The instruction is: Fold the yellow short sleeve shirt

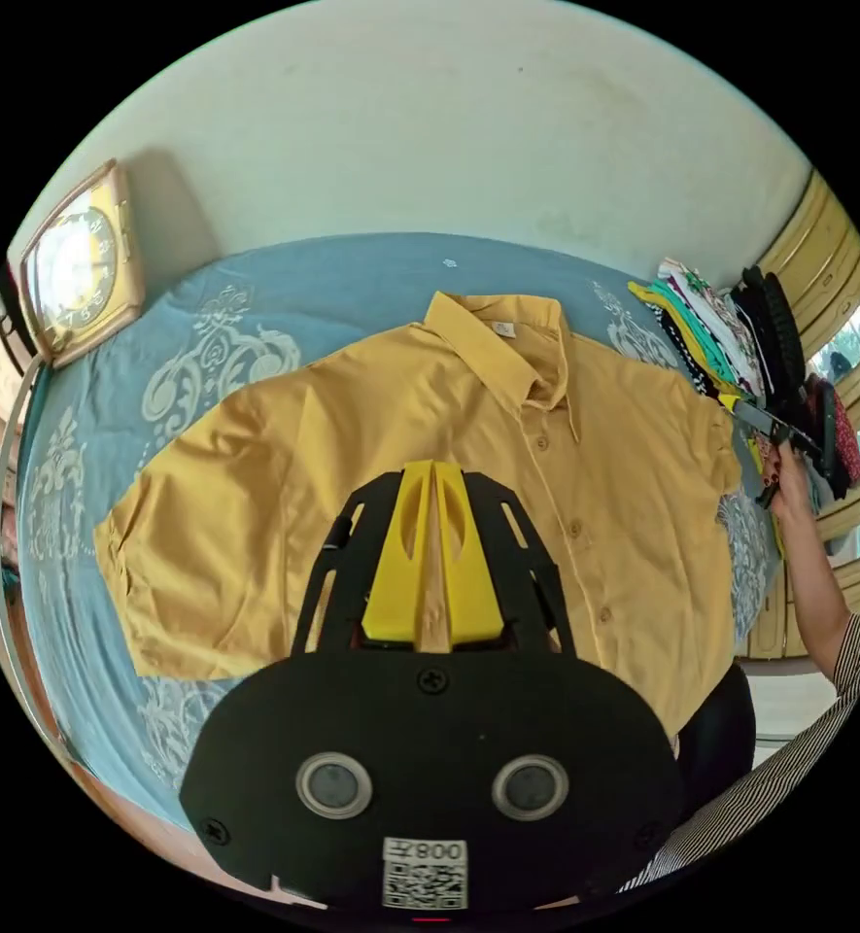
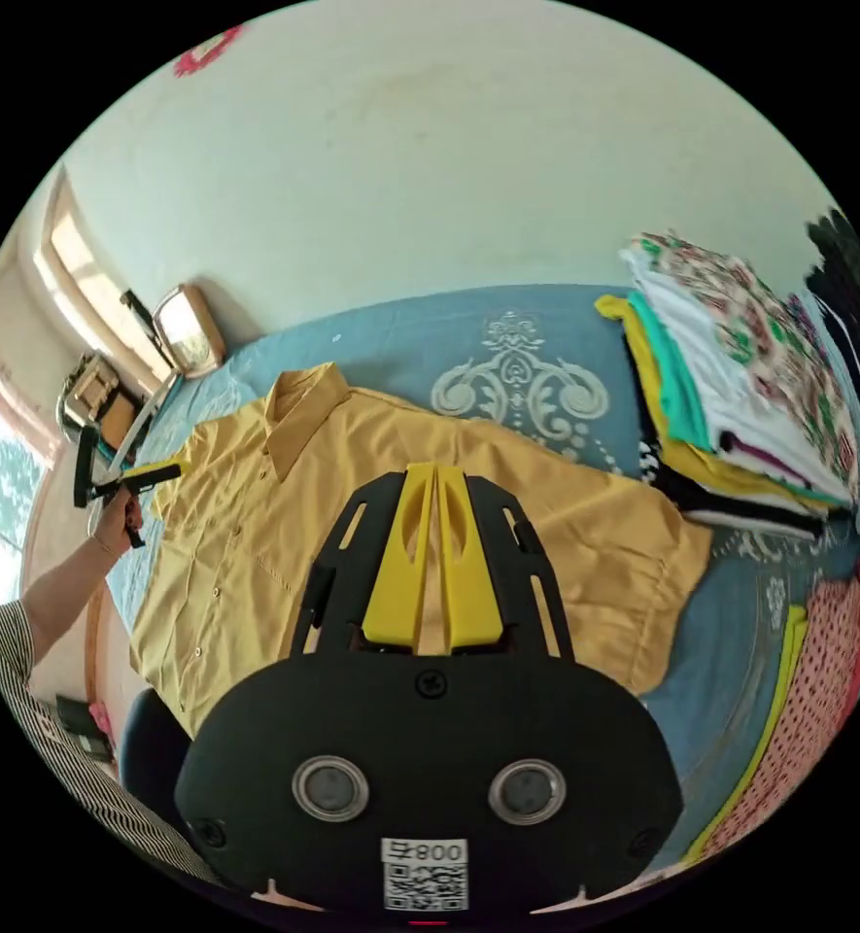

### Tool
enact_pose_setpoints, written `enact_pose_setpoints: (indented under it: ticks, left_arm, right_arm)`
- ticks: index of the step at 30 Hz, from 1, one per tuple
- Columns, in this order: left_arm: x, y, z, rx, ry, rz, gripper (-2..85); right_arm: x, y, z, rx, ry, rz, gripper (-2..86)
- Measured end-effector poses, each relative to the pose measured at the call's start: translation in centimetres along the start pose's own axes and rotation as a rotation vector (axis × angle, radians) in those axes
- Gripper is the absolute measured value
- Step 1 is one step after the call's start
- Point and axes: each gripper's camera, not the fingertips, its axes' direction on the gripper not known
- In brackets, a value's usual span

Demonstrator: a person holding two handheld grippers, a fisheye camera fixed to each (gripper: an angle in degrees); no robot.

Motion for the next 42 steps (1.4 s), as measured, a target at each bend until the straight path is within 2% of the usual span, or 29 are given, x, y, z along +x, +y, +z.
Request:
enact_pose_setpoints:
  ticks: [5, 8, 11, 18, 21, 23, 26, 30, 36, 39, 42]
  left_arm:
    - [2.4, -7.8, 7.9, -0.097, -0.004, 0.057, 0.4]
    - [2.1, -10.6, 10.5, -0.102, -0.061, 0.06, 0.4]
    - [1.3, -13.1, 11.7, -0.089, -0.067, 0.056, 0.4]
    - [0.8, -12.7, 11.9, -0.052, -0.039, 0.088, 0.3]
    - [1.1, -11.2, 11.3, -0.012, 0.012, 0.135, 0.4]
    - [1.0, -11.1, 12.0, -0.018, -0.016, 0.15, 0.4]
    - [-0.2, -12.0, 13.7, -0.056, -0.069, 0.112, 0.4]
    - [-1.5, -12.3, 14.3, -0.05, -0.037, 0.096, 0.3]
    - [-3.0, -7.9, 10.8, 0.017, -0.025, 0.114, 0.3]
    - [-6.1, -4.5, 8.9, 0.041, -0.162, 0.055, 0.3]
    - [-10.7, -2.0, 9.7, -0.062, -0.262, -0.072, 0.2]
  right_arm:
    - [-10.1, -7.2, 16.3, -0.254, 0.106, -0.251, 0.2]
    - [-11.4, -9.0, 22.0, -0.298, 0.208, -0.267, 0.1]
    - [-11.1, -10.4, 25.5, -0.298, 0.22, -0.255, 0.1]
    - [-12.3, -11.0, 27.8, -0.253, 0.183, -0.223, 0.1]
    - [-13.4, -8.9, 26.4, -0.17, 0.069, -0.226, 0.1]
    - [-16.7, -8.2, 27.1, -0.145, 0.003, -0.3, 0.1]
    - [-21.3, -9.1, 30.8, -0.179, 0.001, -0.396, 0.1]
    - [-23.1, -11.1, 37.1, -0.319, 0.057, -0.394, 0.1]
    - [-23.3, -10.8, 36.0, -0.26, 0.0, -0.38, 0.1]
    - [-23.4, -9.1, 33.6, -0.193, -0.063, -0.381, 0.0]
    - [-24.3, -8.5, 34.7, -0.22, -0.069, -0.394, 0.1]
